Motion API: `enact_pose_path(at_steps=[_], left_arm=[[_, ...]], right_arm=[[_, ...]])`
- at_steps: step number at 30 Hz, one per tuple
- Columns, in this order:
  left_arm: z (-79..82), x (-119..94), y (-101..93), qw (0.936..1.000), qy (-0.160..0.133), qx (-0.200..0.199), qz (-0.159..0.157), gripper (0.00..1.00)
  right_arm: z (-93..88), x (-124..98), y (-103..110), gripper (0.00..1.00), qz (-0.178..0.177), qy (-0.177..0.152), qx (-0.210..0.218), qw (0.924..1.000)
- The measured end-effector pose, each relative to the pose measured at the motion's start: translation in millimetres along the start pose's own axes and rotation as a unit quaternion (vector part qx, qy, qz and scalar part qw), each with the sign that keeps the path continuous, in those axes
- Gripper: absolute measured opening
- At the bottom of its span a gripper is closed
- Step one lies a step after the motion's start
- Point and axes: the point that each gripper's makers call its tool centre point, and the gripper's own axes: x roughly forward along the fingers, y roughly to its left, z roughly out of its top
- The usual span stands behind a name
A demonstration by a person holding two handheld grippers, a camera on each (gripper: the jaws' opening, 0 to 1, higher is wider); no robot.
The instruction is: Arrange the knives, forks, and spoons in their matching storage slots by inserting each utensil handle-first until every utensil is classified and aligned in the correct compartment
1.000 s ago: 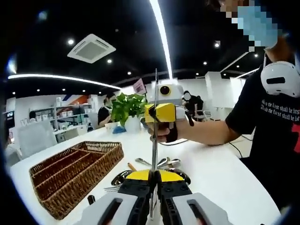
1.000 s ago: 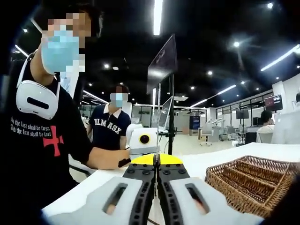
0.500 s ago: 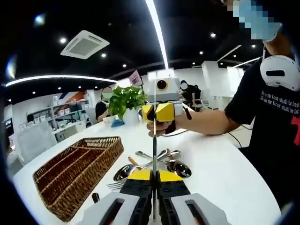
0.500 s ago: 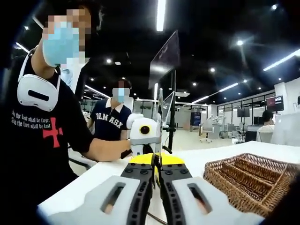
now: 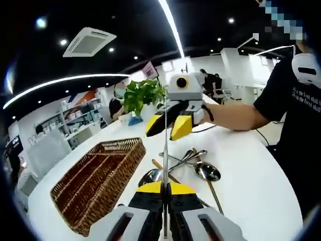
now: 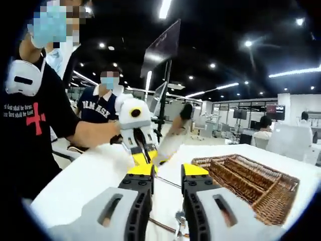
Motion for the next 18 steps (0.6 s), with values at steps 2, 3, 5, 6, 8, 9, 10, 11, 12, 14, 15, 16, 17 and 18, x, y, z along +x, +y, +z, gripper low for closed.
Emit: enact_pose_path(at_steps=[2,3,5,6,8,9,10,11,12,14,15,16,17,18], left_arm=[[4.3,-5,3.4,0.9998,0.012,0.013,0.004,0.01],[6.0,-6,4.5,0.9996,0.019,0.02,0.004,0.01],[6.6,-7,6.8,0.999,0.034,0.03,0.003,0.01],[6.3,-7,7.8,0.9987,0.04,0.032,0.002,0.01],[5.1,-5,10.1,0.9978,0.054,0.038,0.0,0.01],[4.5,-5,10.4,0.9976,0.058,0.039,-0.001,0.01],[4.0,-4,11.2,0.997,0.066,0.04,-0.003,0.01],[4.2,-3,11.7,0.9968,0.068,0.041,-0.004,0.01],[4.2,-3,11.9,0.9967,0.07,0.041,-0.004,0.01],[3.8,-1,13.2,0.9961,0.076,0.044,-0.005,0.01],[3.6,-1,13.5,0.996,0.078,0.044,-0.005,0.01],[2.5,0,13.9,0.9953,0.084,0.049,-0.005,0.01],[2.0,0,14.3,0.9948,0.087,0.053,-0.005,0.01],[2.0,1,14.9,0.994,0.091,0.059,-0.008,0.01]], right_arm=[[-8.8,-4,-3,0.47,-0.018,0.014,-0.004,0.9997],[-13.5,-6,-2,0.53,-0.018,0.028,-0.007,0.9994],[-14.8,-9,-9,0.66,-0.04,0.032,-0.011,0.9986],[-16.4,-12,-14,0.72,-0.057,0.035,-0.006,0.9977],[-18.7,-18,-21,0.86,-0.079,0.036,-0.008,0.9961],[-20.1,-20,-23,0.91,-0.088,0.039,-0.007,0.9953],[-24.9,-29,-32,0.97,-0.113,0.048,-0.004,0.9924],[-25.7,-32,-34,1.0,-0.12,0.048,-0.004,0.9916],[-29.0,-39,-38,1.0,-0.13,0.054,0.0,0.99],[-33.8,-55,-53,1.0,-0.172,0.056,0.007,0.9835],[-34.4,-58,-54,1.0,-0.172,0.054,0.006,0.9835],[-34.9,-60,-55,1.0,-0.172,0.053,0.005,0.9836],[-37.0,-65,-57,1.0,-0.176,0.051,0.007,0.983],[-43.6,-74,-64,1.0,-0.191,0.048,0.006,0.9805]])
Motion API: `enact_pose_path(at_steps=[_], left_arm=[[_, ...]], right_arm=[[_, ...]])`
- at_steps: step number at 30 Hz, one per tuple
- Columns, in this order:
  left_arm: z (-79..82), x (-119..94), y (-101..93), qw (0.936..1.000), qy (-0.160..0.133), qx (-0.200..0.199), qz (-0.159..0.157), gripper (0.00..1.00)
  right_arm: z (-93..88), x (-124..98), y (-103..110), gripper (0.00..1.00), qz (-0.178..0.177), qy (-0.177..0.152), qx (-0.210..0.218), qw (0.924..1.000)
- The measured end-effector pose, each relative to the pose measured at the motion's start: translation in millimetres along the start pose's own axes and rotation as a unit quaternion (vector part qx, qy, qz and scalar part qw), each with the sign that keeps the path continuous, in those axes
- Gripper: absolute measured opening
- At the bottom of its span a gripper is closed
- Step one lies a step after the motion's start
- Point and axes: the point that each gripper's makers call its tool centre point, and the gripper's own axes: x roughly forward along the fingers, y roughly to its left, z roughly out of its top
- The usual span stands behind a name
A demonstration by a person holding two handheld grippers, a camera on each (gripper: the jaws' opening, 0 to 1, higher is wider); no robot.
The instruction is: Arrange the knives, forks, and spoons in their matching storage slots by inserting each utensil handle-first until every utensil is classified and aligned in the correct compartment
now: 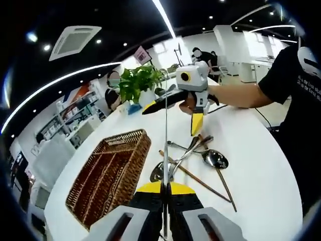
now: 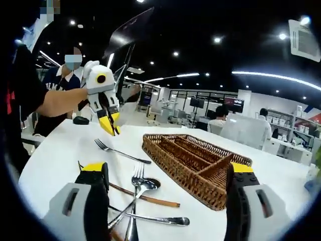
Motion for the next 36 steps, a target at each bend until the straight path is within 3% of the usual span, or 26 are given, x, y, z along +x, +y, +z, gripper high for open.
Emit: enact_pose_path(at_steps=[3,5,8,20,24,25,26,32,36], left_arm=[[1.9,1,6.2,0.9999,0.007,0.012,-0.001,0.01],[3.5,2,12.8,0.9997,0.015,0.017,-0.003,0.01],[5.8,1,24.5,0.9995,0.022,0.023,-0.003,0.01],[-1.8,1,57.5,0.9937,0.089,0.067,-0.009,0.01],[2.6,-1,66.3,0.9926,0.089,0.08,-0.02,0.01],[-1.9,-3,72.2,0.9886,0.116,0.095,-0.017,0.01],[-2.3,-3,75.4,0.9869,0.125,0.102,-0.016,0.01],[9.5,-7,96.5,0.9868,0.125,0.102,-0.012,0.01],[6.3,-6,114.4,0.9852,0.133,0.108,0.002,0.01]], right_arm=[[-17.5,-5,-12,1.0,-0.01,0.0,0.006,0.9999],[-30.6,-3,-14,1.0,-0.004,0.023,0.043,0.9988],[-35.7,1,-17,1.0,-0.009,0.029,0.035,0.9989],[-34.1,-4,-27,1.0,-0.034,0.018,0.054,0.9978],[-32.6,-4,-28,1.0,-0.036,0.011,0.061,0.9974],[-31.6,-4,-28,1.0,-0.035,0.007,0.066,0.9972],[-32.2,-3,-28,1.0,-0.035,0.008,0.067,0.9971],[-33.2,-3,-31,1.0,-0.038,0.008,0.067,0.997],[-30.7,-4,-32,1.0,-0.041,0.003,0.07,0.9967]])
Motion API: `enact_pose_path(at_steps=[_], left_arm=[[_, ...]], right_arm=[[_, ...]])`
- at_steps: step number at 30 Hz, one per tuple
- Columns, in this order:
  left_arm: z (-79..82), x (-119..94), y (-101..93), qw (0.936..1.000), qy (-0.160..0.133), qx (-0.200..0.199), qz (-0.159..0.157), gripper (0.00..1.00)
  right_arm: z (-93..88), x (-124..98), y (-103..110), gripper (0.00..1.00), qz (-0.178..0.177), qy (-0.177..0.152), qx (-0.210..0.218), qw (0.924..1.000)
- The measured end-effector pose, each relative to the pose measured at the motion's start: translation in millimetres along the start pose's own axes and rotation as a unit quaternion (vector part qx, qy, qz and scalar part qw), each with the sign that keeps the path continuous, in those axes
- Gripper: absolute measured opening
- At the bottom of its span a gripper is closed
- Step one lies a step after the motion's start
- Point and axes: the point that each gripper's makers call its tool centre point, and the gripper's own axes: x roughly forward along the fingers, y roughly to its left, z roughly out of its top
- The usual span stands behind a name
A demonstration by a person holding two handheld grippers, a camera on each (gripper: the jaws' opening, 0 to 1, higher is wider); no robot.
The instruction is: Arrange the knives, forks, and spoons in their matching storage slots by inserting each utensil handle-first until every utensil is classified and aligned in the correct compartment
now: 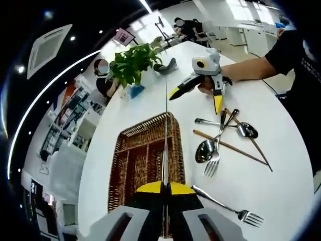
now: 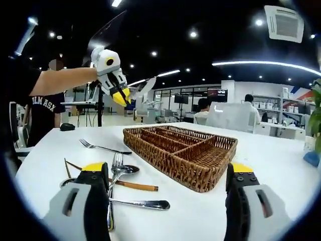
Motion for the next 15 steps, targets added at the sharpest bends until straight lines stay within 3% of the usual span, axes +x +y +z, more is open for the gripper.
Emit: enact_pose_path(at_steps=[4,15], left_arm=[[-17.1,7,10.6,0.9998,0.019,-0.004,0.006,0.01],[-33.0,28,13.3,0.9995,0.022,-0.015,0.016,0.01]], right_arm=[[1.7,0,-1,1.0,0.0,-0.002,0.003,1.0],[-2.9,4,0,1.0,-0.001,0.006,-0.001,1.0]])
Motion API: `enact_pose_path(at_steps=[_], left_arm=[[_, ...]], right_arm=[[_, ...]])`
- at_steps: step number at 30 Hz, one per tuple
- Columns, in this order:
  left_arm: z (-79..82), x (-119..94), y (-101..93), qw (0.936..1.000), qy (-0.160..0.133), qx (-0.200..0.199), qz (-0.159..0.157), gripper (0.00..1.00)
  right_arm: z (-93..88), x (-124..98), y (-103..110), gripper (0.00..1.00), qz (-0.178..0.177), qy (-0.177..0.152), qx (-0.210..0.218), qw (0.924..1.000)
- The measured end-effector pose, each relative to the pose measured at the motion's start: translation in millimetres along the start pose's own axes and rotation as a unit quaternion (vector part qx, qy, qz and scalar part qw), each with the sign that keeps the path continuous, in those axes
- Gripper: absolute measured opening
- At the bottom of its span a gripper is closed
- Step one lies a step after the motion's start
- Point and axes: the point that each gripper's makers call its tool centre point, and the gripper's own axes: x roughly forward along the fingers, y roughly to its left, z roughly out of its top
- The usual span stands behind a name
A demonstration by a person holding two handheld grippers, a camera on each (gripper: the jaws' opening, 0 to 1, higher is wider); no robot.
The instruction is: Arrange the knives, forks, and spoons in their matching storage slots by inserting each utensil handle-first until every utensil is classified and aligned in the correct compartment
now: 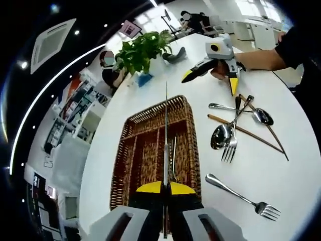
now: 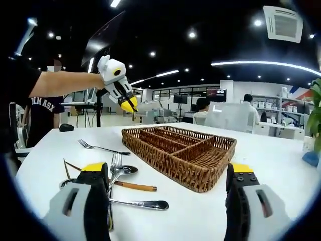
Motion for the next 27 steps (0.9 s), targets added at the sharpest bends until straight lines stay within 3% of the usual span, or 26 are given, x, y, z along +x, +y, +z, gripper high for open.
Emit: enact_pose_path(at_steps=[10,17,20,27], left_arm=[[-16.3,17,-1.5,0.9999,0.012,-0.011,-0.006,0.01],[-25.1,30,-2.1,0.9996,0.02,-0.016,-0.013,0.01],[-28.0,34,-1.2,0.9994,0.022,-0.021,-0.016,0.01],[-36.8,43,-11.2,0.9984,0.039,-0.014,-0.038,0.01]], right_arm=[[6.1,0,9,1.0,0.018,-0.011,-0.011,0.9997],[26.0,-7,16,1.0,0.028,-0.041,-0.007,0.9988],[31.9,-8,19,1.0,0.031,-0.043,-0.006,0.9986],[27.6,-3,23,1.0,0.036,-0.031,-0.008,0.9988]])
